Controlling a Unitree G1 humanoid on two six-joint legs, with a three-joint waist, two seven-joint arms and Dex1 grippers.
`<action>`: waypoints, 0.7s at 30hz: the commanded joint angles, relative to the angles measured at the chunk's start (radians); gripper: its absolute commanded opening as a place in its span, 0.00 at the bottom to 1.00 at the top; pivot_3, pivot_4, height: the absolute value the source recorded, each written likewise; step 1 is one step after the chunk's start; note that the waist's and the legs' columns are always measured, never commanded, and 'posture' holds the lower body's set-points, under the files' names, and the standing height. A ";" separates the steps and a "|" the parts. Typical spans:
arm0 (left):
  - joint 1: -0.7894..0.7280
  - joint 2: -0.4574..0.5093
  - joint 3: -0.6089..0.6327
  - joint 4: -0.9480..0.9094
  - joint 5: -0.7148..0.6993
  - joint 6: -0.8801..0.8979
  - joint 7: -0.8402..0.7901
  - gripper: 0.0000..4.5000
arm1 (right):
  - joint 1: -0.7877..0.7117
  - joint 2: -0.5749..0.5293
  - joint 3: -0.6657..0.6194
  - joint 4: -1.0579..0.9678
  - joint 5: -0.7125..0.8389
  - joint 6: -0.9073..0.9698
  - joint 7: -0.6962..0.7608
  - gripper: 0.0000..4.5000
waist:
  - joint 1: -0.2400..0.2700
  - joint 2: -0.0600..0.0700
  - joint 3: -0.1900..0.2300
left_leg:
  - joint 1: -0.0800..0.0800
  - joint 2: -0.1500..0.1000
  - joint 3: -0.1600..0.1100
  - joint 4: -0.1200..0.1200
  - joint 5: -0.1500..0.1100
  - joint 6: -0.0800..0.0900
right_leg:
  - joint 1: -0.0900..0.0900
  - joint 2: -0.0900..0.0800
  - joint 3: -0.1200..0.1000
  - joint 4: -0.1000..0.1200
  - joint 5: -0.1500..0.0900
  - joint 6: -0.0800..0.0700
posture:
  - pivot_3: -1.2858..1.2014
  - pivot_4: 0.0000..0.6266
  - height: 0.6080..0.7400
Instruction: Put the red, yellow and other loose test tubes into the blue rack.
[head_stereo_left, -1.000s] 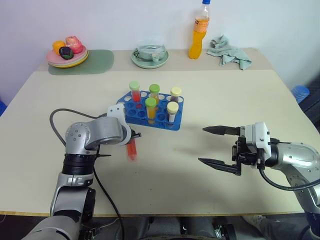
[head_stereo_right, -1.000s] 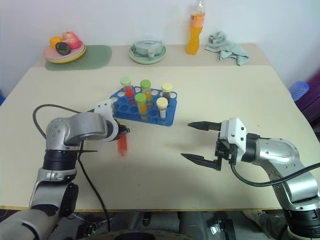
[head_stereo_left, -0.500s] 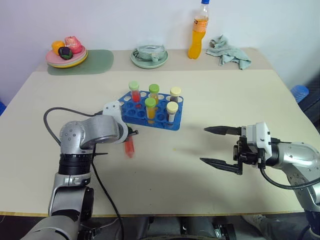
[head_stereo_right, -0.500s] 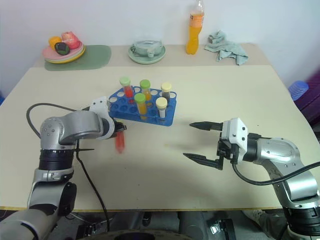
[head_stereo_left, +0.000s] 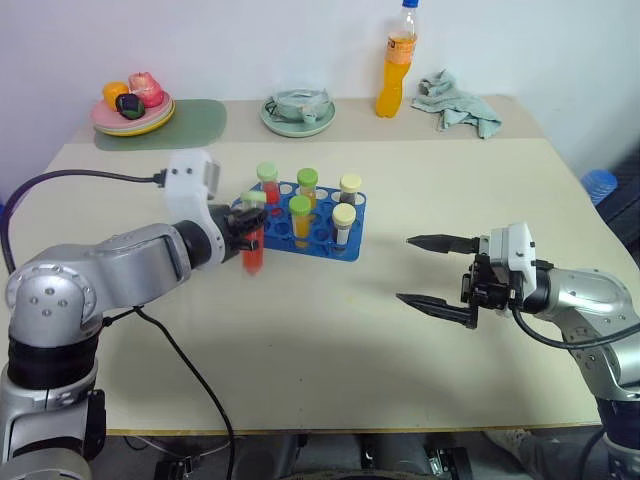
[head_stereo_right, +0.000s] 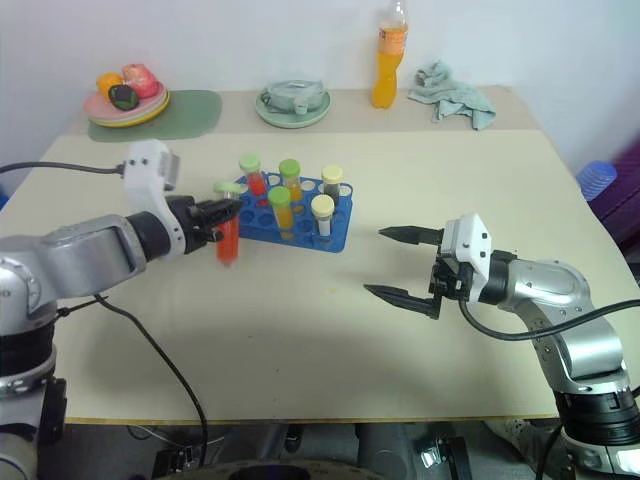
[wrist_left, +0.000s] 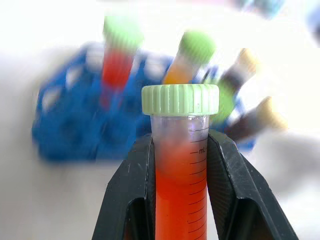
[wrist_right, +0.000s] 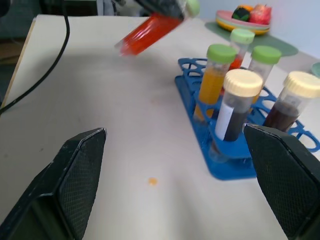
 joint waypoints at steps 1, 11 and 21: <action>0.111 -0.014 0.028 -0.064 0.359 -0.258 -0.283 0.17 | -0.025 0.008 -0.006 -0.013 0.021 0.012 -0.016 1.00 | -0.006 0.000 0.000 | 0.000 0.000 0.000 0.000 0.000 0.000 | 0.000 0.000 0.000 0.000 0.000 0.000 | 0.52 0.24 1.00; 0.233 -0.242 -0.086 0.142 1.015 -0.870 -0.588 0.17 | -0.023 0.009 -0.015 -0.026 0.012 0.016 -0.043 1.00 | -0.010 0.000 0.000 | -0.001 0.001 0.000 0.000 -0.002 0.003 | 0.002 -0.001 -0.001 -0.006 0.000 0.000 | 0.52 0.24 1.00; 0.129 -0.423 -0.112 0.445 1.229 -1.138 -0.688 0.17 | -0.059 -0.017 -0.047 -0.086 0.063 0.139 -0.141 1.00 | -0.011 0.000 0.000 | -0.001 0.001 -0.001 0.001 -0.001 0.006 | 0.001 0.000 -0.004 -0.005 0.001 0.002 | 0.52 0.24 1.00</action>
